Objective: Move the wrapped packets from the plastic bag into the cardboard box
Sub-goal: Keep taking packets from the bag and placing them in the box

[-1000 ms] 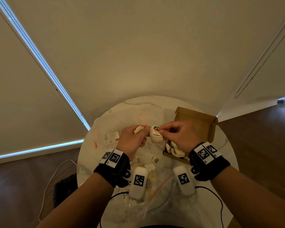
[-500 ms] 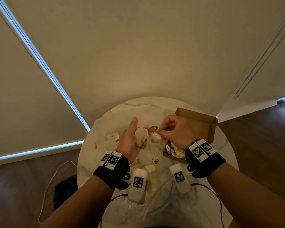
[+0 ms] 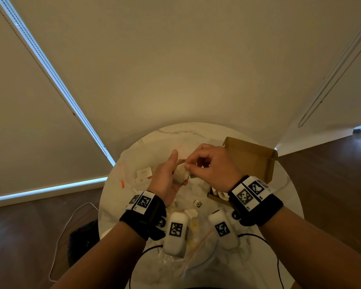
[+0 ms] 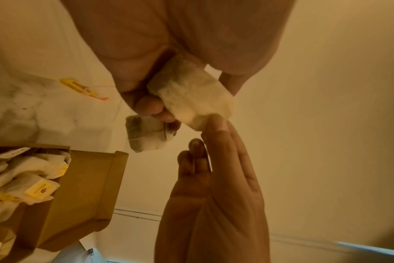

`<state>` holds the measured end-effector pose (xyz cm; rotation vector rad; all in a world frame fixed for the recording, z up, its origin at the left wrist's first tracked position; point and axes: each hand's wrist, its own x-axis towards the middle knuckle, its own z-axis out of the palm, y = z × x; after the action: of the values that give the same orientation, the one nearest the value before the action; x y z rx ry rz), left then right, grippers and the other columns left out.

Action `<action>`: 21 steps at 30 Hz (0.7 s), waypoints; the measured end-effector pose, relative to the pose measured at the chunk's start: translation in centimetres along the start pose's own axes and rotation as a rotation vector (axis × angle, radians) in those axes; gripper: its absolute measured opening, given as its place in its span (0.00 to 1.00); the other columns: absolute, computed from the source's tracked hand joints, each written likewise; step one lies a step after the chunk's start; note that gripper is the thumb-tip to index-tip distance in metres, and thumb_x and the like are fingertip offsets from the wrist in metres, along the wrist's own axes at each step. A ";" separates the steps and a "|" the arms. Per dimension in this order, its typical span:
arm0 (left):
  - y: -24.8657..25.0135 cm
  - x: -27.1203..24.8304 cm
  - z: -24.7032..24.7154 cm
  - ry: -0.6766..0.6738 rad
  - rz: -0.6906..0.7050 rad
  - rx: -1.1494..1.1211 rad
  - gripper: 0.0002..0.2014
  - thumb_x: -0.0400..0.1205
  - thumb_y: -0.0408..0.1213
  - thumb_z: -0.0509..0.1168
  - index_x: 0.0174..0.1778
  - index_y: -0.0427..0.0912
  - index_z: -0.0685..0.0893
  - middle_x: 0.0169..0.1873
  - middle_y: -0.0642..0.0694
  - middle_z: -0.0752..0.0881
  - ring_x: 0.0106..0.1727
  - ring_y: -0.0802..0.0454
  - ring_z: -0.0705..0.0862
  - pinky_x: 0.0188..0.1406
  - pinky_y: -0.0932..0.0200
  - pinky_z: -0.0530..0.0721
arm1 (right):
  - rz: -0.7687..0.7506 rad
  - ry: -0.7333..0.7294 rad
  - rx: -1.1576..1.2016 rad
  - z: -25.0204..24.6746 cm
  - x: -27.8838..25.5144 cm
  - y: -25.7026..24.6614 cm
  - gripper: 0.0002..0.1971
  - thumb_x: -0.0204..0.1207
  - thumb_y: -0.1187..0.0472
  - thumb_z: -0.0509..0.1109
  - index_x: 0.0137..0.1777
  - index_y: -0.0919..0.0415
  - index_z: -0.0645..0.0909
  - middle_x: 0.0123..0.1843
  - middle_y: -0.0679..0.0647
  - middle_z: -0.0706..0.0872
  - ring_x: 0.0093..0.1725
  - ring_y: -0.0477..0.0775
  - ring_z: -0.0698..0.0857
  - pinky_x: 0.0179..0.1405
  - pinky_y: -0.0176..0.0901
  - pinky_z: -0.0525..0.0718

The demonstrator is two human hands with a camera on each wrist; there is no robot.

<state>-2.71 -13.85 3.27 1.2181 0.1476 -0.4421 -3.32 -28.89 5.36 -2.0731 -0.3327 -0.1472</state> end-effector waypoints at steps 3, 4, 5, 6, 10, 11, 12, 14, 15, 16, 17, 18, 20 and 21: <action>0.1 0.1 -0.2 0.063 -0.011 0.008 0.19 0.88 0.42 0.57 0.54 0.30 0.86 0.40 0.41 0.88 0.35 0.53 0.82 0.33 0.58 0.76 | 0.014 -0.005 0.080 -0.5 -0.7 -0.1 0.01 0.71 0.65 0.78 0.41 0.59 0.90 0.31 0.51 0.83 0.28 0.42 0.77 0.30 0.31 0.75; 0.1 0.3 -0.3 0.096 -0.014 0.000 0.16 0.88 0.38 0.58 0.55 0.28 0.86 0.42 0.40 0.87 0.37 0.51 0.83 0.33 0.59 0.77 | 0.028 -0.016 0.121 -0.8 -1.0 -0.2 0.01 0.71 0.66 0.78 0.41 0.61 0.90 0.28 0.53 0.82 0.26 0.42 0.77 0.29 0.31 0.75; 0.1 0.4 -0.4 0.123 -0.014 -0.018 0.15 0.87 0.34 0.59 0.56 0.26 0.85 0.43 0.39 0.87 0.38 0.50 0.83 0.32 0.59 0.79 | 0.045 -0.033 0.167 -1.0 -1.3 -0.3 0.00 0.72 0.67 0.77 0.42 0.64 0.89 0.26 0.56 0.83 0.24 0.42 0.78 0.28 0.31 0.76; 0.1 0.5 -0.4 0.144 -0.011 -0.043 0.13 0.86 0.31 0.59 0.56 0.26 0.85 0.43 0.38 0.86 0.37 0.50 0.83 0.31 0.59 0.82 | 0.068 -0.059 0.217 -1.3 -1.6 -0.4 0.01 0.74 0.69 0.76 0.43 0.66 0.88 0.26 0.59 0.84 0.23 0.45 0.80 0.27 0.33 0.78; 0.3 0.8 -0.6 0.215 0.001 -0.083 0.12 0.86 0.29 0.59 0.52 0.29 0.88 0.37 0.41 0.84 0.31 0.52 0.77 0.26 0.62 0.79 | 0.127 -0.165 0.409 -2.0 -2.6 -0.4 0.02 0.77 0.73 0.70 0.46 0.74 0.82 0.35 0.69 0.89 0.33 0.60 0.91 0.33 0.47 0.89; 0.3 0.9 -0.6 0.224 0.004 -0.096 0.12 0.87 0.30 0.59 0.51 0.30 0.88 0.37 0.41 0.84 0.30 0.52 0.76 0.27 0.62 0.78 | 0.143 -0.172 0.438 -2.1 -2.7 -0.4 0.03 0.78 0.73 0.70 0.46 0.75 0.82 0.37 0.70 0.90 0.37 0.63 0.91 0.36 0.48 0.90; 0.4 1.0 -0.7 0.231 0.012 -0.105 0.12 0.87 0.30 0.59 0.50 0.30 0.88 0.38 0.42 0.85 0.30 0.53 0.76 0.29 0.61 0.78 | 0.165 -0.166 0.453 -2.3 -2.9 -0.4 0.05 0.77 0.71 0.70 0.46 0.75 0.82 0.37 0.70 0.90 0.38 0.64 0.91 0.37 0.48 0.90; 0.5 1.2 -0.9 0.249 0.031 -0.096 0.13 0.87 0.31 0.58 0.48 0.31 0.88 0.40 0.42 0.87 0.29 0.54 0.78 0.32 0.60 0.78 | 0.203 -0.131 0.429 -2.6 -3.0 -0.4 0.09 0.74 0.64 0.73 0.43 0.72 0.84 0.35 0.68 0.90 0.36 0.63 0.91 0.35 0.46 0.89; 0.6 1.2 -1.0 0.256 0.039 -0.087 0.13 0.88 0.32 0.58 0.48 0.32 0.88 0.39 0.43 0.88 0.28 0.55 0.80 0.33 0.59 0.78 | 0.214 -0.110 0.399 -2.8 -3.0 -0.4 0.10 0.72 0.61 0.75 0.41 0.70 0.84 0.33 0.66 0.90 0.34 0.63 0.91 0.33 0.44 0.89; 0.6 1.2 -1.1 0.263 0.048 -0.073 0.13 0.88 0.32 0.58 0.48 0.32 0.88 0.36 0.45 0.89 0.27 0.56 0.82 0.34 0.58 0.77 | 0.216 -0.087 0.356 -3.0 -3.0 -0.4 0.10 0.72 0.60 0.76 0.40 0.69 0.85 0.32 0.65 0.89 0.32 0.62 0.90 0.31 0.43 0.88; 0.7 1.2 -1.2 0.273 0.056 -0.051 0.13 0.88 0.32 0.58 0.48 0.33 0.88 0.33 0.47 0.90 0.27 0.57 0.84 0.35 0.57 0.77 | 0.212 -0.067 0.299 -3.2 -3.0 -0.2 0.09 0.72 0.61 0.77 0.39 0.68 0.85 0.30 0.63 0.89 0.30 0.60 0.90 0.30 0.41 0.87; 0.7 1.2 -1.4 0.292 0.061 -0.018 0.13 0.88 0.33 0.58 0.47 0.35 0.89 0.31 0.49 0.90 0.27 0.58 0.85 0.36 0.56 0.77 | 0.208 -0.052 0.234 -3.3 -2.9 0.0 0.07 0.73 0.64 0.77 0.39 0.67 0.85 0.30 0.61 0.89 0.29 0.56 0.89 0.29 0.39 0.85; 0.8 1.4 -1.9 0.339 0.057 0.069 0.14 0.87 0.34 0.59 0.44 0.41 0.90 0.32 0.47 0.89 0.32 0.55 0.84 0.39 0.55 0.76 | 0.210 -0.048 0.115 -3.6 -2.7 0.8 0.01 0.74 0.67 0.75 0.42 0.63 0.85 0.33 0.59 0.88 0.29 0.48 0.88 0.31 0.37 0.85; 0.8 1.5 -2.2 0.361 0.059 0.113 0.14 0.87 0.35 0.59 0.43 0.43 0.91 0.35 0.45 0.89 0.36 0.53 0.84 0.40 0.55 0.76 | 0.215 -0.055 0.068 -3.7 -2.6 1.3 0.03 0.74 0.68 0.74 0.44 0.61 0.85 0.34 0.58 0.87 0.29 0.46 0.87 0.34 0.37 0.85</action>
<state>-0.76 -11.98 2.68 1.4028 0.3993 -0.1772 -5.30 -33.15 5.55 -2.0333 -0.1444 0.0496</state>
